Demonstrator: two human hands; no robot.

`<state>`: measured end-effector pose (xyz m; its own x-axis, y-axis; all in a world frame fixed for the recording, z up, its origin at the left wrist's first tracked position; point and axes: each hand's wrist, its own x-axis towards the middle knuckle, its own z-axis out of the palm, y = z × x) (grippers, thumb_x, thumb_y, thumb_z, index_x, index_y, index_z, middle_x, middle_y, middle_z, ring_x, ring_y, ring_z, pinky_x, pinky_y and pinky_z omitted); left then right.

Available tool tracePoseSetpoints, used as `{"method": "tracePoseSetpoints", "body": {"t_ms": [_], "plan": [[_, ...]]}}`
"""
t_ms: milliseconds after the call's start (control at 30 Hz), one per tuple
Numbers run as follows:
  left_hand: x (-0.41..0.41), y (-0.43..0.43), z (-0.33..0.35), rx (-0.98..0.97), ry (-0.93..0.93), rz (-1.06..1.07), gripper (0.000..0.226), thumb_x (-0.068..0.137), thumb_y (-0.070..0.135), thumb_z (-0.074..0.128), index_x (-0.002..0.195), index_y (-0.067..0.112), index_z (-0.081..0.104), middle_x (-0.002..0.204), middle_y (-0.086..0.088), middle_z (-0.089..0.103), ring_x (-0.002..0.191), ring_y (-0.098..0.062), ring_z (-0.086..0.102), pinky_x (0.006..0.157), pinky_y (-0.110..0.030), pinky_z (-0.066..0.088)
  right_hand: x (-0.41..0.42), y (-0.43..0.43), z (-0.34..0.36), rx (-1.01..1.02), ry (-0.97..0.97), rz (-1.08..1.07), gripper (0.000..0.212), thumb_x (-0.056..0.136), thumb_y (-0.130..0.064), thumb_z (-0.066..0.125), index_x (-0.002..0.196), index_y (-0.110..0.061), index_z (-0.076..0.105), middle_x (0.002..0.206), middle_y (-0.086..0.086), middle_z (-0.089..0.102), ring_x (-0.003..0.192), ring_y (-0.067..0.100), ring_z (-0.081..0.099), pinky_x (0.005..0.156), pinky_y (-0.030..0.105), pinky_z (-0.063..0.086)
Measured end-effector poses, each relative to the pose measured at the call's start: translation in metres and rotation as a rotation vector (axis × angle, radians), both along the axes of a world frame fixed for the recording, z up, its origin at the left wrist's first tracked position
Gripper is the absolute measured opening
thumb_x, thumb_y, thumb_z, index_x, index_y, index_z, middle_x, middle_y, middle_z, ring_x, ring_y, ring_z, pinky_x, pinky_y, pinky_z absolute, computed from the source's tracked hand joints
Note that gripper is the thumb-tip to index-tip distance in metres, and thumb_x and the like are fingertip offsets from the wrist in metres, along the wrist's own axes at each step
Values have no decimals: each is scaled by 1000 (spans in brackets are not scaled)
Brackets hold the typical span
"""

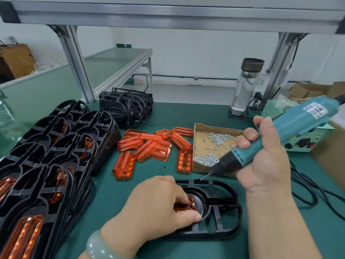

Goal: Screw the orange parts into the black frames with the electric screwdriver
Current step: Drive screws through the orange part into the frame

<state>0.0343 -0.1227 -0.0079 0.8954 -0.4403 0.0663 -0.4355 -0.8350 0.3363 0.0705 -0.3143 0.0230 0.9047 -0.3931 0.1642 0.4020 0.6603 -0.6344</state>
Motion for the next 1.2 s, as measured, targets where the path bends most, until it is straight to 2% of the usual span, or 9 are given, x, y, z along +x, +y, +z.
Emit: {"method": "tracePoseSetpoints", "body": {"t_ms": [233, 367, 467, 567, 733, 967, 1033, 1100, 1200], "plan": [[12, -5, 18, -55, -41, 68, 22, 82, 52, 56, 85, 36, 71, 77, 21, 64, 78, -2, 59, 73, -27, 50, 2, -11, 3, 76, 22, -30, 26, 74, -36, 66, 90, -20, 53, 58, -10, 47, 46, 5, 44, 53, 20, 39], [44, -22, 29, -191, -77, 78, 19, 88, 33, 58, 101, 30, 71, 82, 20, 64, 76, 3, 55, 70, -14, 41, 3, -18, 2, 121, 71, -68, 17, 90, -29, 62, 87, -19, 49, 57, -9, 47, 45, 6, 43, 53, 20, 37], [70, -44, 35, -218, -94, 42, 25, 91, 25, 55, 112, 26, 68, 102, 10, 70, 87, -5, 59, 82, -17, 41, 5, -20, 1, 129, 116, -56, 18, 93, -27, 60, 85, -19, 47, 56, -8, 47, 44, 7, 42, 50, 19, 37], [91, -65, 34, -99, -56, -34, 32, 94, 19, 50, 125, 23, 60, 119, 4, 66, 108, -15, 60, 93, -23, 41, 6, -19, -1, 124, 152, -36, 20, 93, -26, 61, 81, -19, 47, 56, -7, 47, 44, 7, 43, 47, 18, 38], [108, -87, 26, 169, 27, -142, 38, 96, 27, 50, 134, 26, 51, 135, -1, 55, 123, -23, 50, 105, -38, 37, 8, -17, -3, 128, 179, -9, 19, 93, -28, 62, 81, -19, 48, 55, -7, 47, 43, 6, 43, 47, 17, 37], [122, -99, 29, 279, 193, -189, 38, 82, 32, 70, 118, 26, 61, 114, -7, 63, 104, -31, 57, 74, -32, 42, 9, -14, -1, 133, 173, 1, 20, 94, -28, 60, 80, -19, 48, 54, -7, 46, 42, 6, 43, 44, 16, 40], [124, -103, 34, 319, 207, -199, 37, 81, 31, 71, 116, 26, 61, 102, -6, 64, 87, -27, 57, 67, -30, 40, 8, -13, -1, 142, 173, 19, 20, 94, -29, 60, 80, -19, 48, 54, -7, 46, 41, 6, 43, 44, 17, 42], [123, -106, 38, 343, 208, -208, 35, 81, 25, 70, 115, 24, 62, 78, 2, 55, 66, -16, 48, 54, -24, 35, 8, -12, -2, 152, 179, 35, 20, 93, -29, 61, 81, -19, 48, 54, -7, 46, 41, 6, 43, 44, 17, 43], [121, -111, 40, 410, 162, -226, 28, 83, 17, 67, 110, 20, 63, 69, 7, 44, 68, -17, 46, 55, -24, 35, 9, -12, -2, 152, 191, 35, 20, 93, -29, 62, 81, -19, 49, 54, -7, 47, 41, 6, 43, 44, 16, 41]]}}
